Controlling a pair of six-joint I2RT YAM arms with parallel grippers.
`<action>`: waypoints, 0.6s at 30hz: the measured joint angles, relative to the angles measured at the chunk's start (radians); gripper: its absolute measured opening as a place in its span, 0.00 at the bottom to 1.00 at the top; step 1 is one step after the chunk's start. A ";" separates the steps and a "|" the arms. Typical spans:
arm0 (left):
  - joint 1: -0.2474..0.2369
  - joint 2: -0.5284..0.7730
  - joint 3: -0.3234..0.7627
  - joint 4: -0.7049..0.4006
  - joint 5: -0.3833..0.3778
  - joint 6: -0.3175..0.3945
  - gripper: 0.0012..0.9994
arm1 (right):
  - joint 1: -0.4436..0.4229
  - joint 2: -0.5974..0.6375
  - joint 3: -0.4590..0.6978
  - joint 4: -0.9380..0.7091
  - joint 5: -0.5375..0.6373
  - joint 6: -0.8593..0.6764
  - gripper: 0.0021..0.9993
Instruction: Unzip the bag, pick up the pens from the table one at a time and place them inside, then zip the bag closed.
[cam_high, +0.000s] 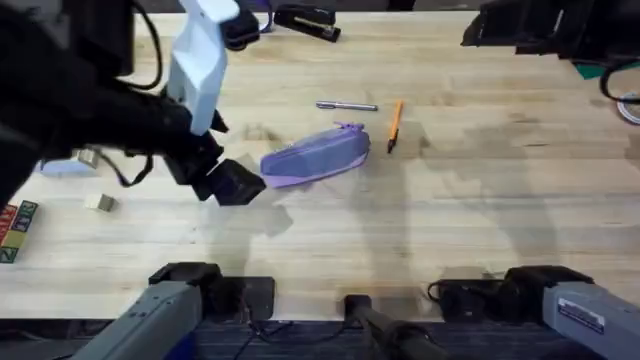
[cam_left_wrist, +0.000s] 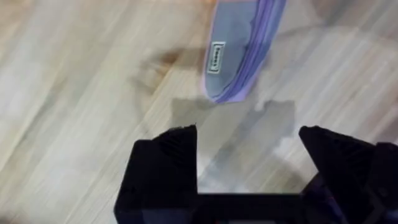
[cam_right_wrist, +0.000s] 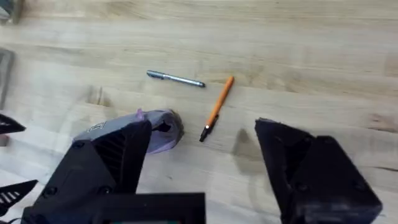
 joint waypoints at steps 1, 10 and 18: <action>0.000 0.022 0.000 0.000 0.014 0.007 1.00 | 0.000 0.000 0.000 -0.001 0.000 0.000 1.00; 0.000 0.176 0.000 0.001 0.078 0.077 1.00 | 0.000 0.000 0.000 -0.002 0.000 0.000 1.00; 0.000 0.273 0.000 0.040 0.104 0.134 1.00 | 0.000 0.000 0.000 -0.002 0.000 0.000 1.00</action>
